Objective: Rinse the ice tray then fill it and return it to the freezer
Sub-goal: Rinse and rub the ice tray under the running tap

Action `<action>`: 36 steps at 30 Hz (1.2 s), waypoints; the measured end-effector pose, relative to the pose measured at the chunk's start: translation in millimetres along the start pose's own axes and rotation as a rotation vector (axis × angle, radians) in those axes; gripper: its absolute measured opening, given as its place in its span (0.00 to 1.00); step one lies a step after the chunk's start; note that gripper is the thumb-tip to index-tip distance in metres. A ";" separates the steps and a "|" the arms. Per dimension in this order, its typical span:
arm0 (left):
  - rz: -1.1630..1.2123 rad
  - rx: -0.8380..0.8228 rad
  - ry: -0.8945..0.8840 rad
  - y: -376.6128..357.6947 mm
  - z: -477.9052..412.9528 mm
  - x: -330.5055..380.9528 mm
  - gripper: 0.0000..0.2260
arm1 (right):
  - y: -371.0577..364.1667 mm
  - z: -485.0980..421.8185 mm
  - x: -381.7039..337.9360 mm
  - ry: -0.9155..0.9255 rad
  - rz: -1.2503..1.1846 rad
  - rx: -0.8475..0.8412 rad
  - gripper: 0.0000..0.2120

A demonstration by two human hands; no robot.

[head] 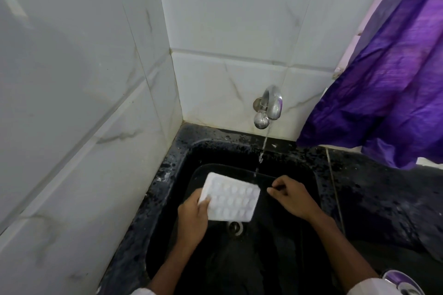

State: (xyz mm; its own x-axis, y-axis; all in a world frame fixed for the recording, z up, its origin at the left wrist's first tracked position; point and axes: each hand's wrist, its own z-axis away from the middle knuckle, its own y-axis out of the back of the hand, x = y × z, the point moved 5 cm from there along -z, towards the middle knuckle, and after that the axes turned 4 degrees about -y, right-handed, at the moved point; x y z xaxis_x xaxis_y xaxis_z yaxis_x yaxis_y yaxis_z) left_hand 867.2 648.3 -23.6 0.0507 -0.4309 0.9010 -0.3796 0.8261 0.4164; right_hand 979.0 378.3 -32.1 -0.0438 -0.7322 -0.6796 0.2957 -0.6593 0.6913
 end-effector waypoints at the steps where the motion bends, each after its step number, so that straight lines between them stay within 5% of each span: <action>1: 0.079 0.015 0.129 -5.6 -3.5 -2.5 0.06 | 4.0 -0.6 -3.8 -0.001 -0.029 0.037 0.08; 8: 0.509 0.046 0.510 -37.3 -12.1 5.7 0.07 | 22.6 -5.9 -28.4 0.092 -0.078 0.186 0.10; 17: 0.622 0.056 0.575 -37.1 -13.2 8.2 0.08 | 12.2 -24.1 -38.3 0.068 0.161 0.050 0.17; 36: 0.648 -0.021 0.484 -26.3 -10.5 23.4 0.08 | 17.2 -28.4 -63.1 0.099 0.395 0.097 0.18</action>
State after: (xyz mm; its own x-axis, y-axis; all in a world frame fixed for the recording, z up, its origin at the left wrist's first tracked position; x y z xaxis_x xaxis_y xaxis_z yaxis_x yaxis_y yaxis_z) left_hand 888.1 620.3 -12.1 0.2230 0.3367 0.9148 -0.4532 0.8667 -0.2085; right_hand 1014.0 418.1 15.8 0.1486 -0.9153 -0.3743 0.1798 -0.3472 0.9204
